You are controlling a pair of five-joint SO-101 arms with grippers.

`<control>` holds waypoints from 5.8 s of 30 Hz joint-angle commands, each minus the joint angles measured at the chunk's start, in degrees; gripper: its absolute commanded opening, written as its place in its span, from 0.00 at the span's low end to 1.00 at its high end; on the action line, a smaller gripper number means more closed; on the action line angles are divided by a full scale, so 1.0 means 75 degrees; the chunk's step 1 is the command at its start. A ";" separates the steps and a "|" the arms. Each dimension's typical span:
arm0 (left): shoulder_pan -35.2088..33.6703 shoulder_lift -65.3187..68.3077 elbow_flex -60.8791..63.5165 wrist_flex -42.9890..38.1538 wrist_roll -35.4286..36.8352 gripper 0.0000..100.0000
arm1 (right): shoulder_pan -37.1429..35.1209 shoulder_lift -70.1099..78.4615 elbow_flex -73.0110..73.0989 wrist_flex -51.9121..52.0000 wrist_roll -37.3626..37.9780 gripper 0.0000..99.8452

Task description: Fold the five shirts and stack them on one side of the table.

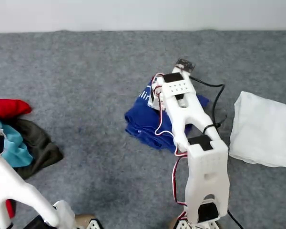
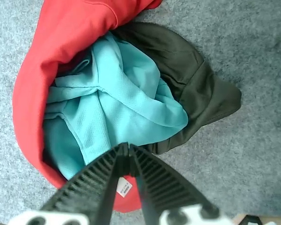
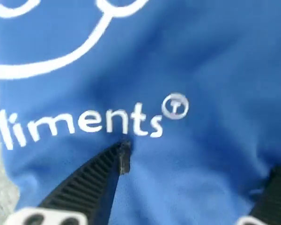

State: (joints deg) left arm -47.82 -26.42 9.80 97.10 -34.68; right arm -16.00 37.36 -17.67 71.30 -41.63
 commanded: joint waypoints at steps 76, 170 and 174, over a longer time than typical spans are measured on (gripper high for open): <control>0.0035 -0.0188 0.0651 -0.0164 -0.0035 0.02 | 0.6300 -0.3218 -0.2028 0.2538 0.7267 0.38; 0.0070 -0.0152 0.3053 -0.1852 -0.2473 0.19 | 0.6593 -0.9278 0.4583 0.4190 0.9577 0.01; 0.1043 -0.0152 0.4273 -0.2872 -0.2438 0.19 | 0.6593 -0.9395 0.4583 0.4190 0.9577 0.01</control>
State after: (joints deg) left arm -44.40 -26.42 37.85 81.19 -52.53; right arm 33.76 -31.12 16.97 100.48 30.11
